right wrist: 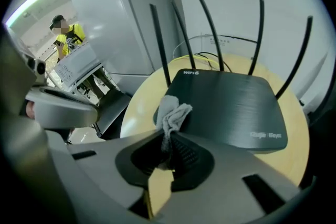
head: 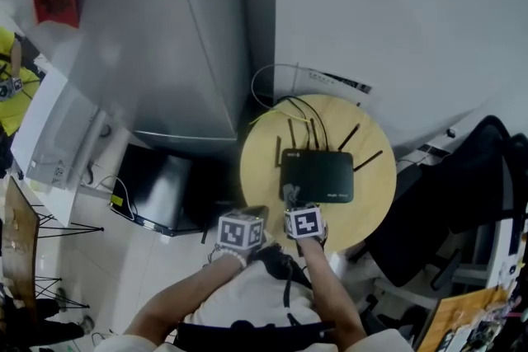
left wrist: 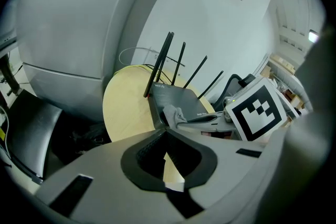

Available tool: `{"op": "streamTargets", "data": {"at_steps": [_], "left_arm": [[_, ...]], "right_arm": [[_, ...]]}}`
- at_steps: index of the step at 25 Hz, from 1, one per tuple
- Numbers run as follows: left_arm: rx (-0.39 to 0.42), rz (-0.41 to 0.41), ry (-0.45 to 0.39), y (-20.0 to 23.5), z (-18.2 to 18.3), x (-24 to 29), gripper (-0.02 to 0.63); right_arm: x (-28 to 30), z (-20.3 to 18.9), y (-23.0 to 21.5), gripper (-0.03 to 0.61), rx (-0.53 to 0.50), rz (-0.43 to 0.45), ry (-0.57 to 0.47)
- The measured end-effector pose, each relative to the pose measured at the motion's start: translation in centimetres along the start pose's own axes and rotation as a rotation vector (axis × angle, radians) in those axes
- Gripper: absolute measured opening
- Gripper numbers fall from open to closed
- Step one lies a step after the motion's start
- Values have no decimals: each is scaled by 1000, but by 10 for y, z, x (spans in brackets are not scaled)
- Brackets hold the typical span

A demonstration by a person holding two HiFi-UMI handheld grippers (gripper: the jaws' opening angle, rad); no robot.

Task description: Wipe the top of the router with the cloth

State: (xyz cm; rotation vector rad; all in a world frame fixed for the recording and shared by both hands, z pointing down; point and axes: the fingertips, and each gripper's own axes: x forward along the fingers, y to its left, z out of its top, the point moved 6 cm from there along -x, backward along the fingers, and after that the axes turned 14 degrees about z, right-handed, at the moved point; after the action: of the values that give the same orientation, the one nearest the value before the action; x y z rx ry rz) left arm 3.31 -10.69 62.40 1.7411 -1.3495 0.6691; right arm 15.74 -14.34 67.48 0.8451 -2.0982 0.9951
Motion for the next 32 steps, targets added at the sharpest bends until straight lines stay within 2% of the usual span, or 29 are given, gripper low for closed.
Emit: {"op": "streamTargets", "data": {"at_steps": [5, 10, 17, 22, 26, 32], "left_arm": [[-8, 13, -9, 9, 0, -6, -2], [5, -1, -10, 4, 5, -3, -2], [58, -80, 9, -33, 16, 20, -2], [104, -160, 19, -76, 26, 38, -2], [161, -205, 34, -110, 29, 52, -2], [217, -227, 54, -141, 35, 69, -2]], "right_arm": [[12, 6, 16, 38, -28, 31, 14], [0, 10, 20, 38, 28, 92, -40], [-66, 0, -42, 38, 150, 13, -166], [-109, -21, -99, 38, 235, -78, -226], [-132, -32, -129, 38, 273, -130, -246], [-140, -36, -166, 38, 262, -175, -215]]}}
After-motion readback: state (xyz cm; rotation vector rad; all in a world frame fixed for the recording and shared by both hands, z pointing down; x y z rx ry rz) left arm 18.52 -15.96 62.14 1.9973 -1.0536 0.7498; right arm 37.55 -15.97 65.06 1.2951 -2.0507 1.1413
